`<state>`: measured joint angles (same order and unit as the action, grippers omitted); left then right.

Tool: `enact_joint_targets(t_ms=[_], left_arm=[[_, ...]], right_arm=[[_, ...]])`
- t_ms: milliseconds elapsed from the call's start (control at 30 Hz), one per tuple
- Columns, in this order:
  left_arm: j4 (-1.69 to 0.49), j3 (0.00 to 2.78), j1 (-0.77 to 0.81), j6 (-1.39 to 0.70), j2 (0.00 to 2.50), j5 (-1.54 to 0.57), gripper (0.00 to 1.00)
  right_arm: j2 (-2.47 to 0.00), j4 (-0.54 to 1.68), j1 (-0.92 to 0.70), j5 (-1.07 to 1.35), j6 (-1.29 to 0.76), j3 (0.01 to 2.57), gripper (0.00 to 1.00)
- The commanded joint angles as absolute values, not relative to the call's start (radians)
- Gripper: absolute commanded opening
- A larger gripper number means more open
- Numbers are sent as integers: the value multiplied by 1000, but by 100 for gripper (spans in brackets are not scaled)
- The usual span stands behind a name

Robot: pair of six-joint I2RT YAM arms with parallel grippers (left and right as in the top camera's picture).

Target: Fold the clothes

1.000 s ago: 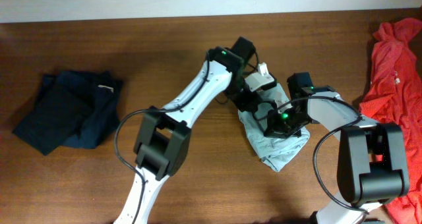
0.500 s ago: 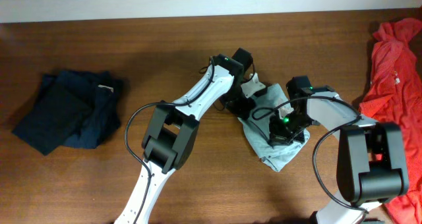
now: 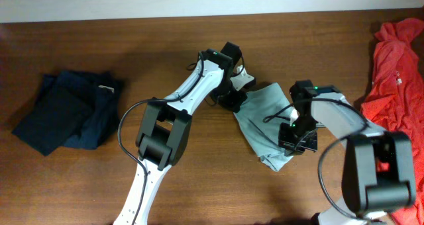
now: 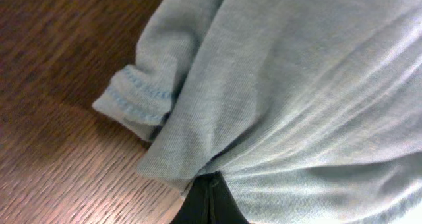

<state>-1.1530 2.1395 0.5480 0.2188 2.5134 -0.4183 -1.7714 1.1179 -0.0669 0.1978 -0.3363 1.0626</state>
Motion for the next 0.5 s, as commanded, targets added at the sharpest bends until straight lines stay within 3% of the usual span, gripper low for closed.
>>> enact_joint_targets(t_ms=[0, 200, 467], left_arm=[[-1180, 2170, 532, 199, 2527, -325, 0], [-1242, 2317, 550, 198, 2481, -346, 0], [-1151, 2422, 590, 195, 2478, -444, 0]], right_arm=[[-1643, 1122, -43, 179, -339, 1067, 4], [-1524, 1028, -37, 216, -323, 1067, 4], [-1591, 899, -36, 201, -323, 1065, 4]])
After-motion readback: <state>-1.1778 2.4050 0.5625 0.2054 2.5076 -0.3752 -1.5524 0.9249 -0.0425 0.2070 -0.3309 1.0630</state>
